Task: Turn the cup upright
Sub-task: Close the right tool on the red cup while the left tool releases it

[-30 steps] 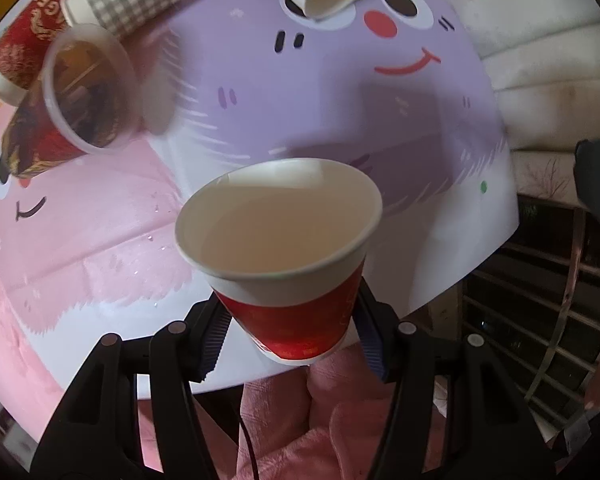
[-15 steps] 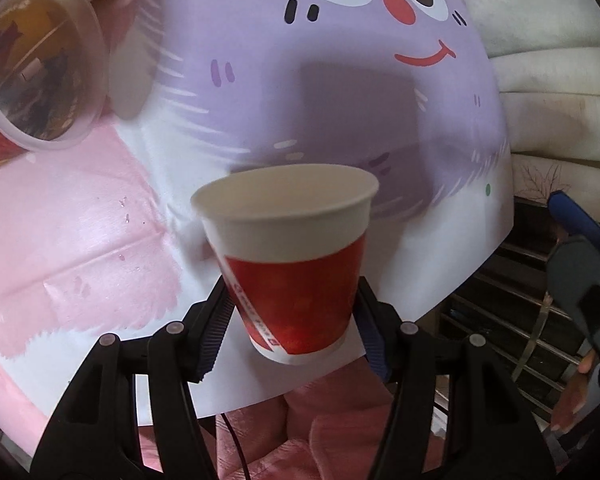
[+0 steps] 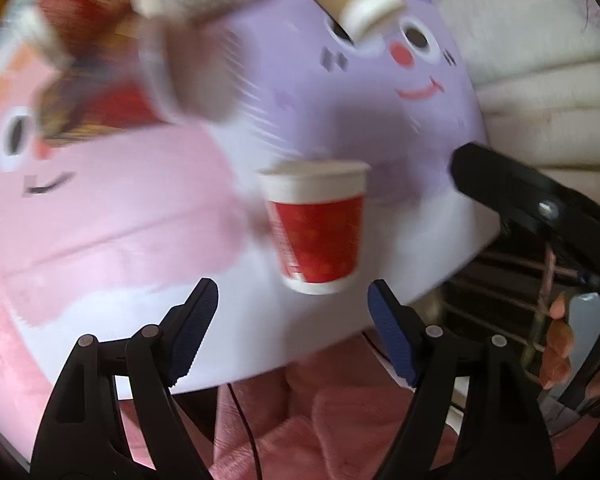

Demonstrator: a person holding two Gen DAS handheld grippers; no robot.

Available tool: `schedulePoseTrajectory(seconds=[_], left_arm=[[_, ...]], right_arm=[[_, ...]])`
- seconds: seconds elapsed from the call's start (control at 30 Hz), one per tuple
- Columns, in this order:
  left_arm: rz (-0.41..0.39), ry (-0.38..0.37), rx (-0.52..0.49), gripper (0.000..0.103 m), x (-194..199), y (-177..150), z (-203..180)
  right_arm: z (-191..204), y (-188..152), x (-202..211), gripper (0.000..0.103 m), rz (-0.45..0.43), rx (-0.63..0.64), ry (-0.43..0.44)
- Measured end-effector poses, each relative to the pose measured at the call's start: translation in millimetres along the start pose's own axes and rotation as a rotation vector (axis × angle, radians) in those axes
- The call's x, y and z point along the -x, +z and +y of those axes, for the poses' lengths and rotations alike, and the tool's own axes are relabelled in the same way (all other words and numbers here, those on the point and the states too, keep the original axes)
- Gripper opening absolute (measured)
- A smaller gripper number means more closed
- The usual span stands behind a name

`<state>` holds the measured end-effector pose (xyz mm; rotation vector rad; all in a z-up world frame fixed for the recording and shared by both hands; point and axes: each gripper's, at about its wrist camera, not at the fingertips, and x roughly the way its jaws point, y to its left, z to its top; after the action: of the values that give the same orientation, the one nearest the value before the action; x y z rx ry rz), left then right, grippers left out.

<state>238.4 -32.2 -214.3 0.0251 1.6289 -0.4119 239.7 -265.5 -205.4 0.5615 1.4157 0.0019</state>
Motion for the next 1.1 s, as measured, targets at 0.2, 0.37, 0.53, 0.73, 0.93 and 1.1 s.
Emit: schedulePoseTrajectory(seconds=[0.2,0.37,0.53,0.73,0.93,1.1], left_arm=[[-0.184,0.067,0.065,0.075,38,-30,51],[-0.216,0.08,0.109,0.075,34,-42,72],[-0.195,0.086,0.178,0.075,25,-55,91],[-0.169,0.041,0.256,0.075,20,-65,111],[-0.173,0.04,0.252,0.075,23,-68,110],[-0.188,0.022,0.239,0.075,28,-68,105]], right_arm=[[19,-7,-35,0.1,0.086,-0.091,0.113],[34,-18,-74,0.1,0.15,-0.152,0.166],[59,-26,-101,0.09,0.171,-0.058,0.083],[87,-30,-114,0.068,0.173,0.038,0.053],[100,-32,-106,0.064,0.147,0.072,0.031],[90,-41,-76,0.062,-0.025,0.092,0.058]])
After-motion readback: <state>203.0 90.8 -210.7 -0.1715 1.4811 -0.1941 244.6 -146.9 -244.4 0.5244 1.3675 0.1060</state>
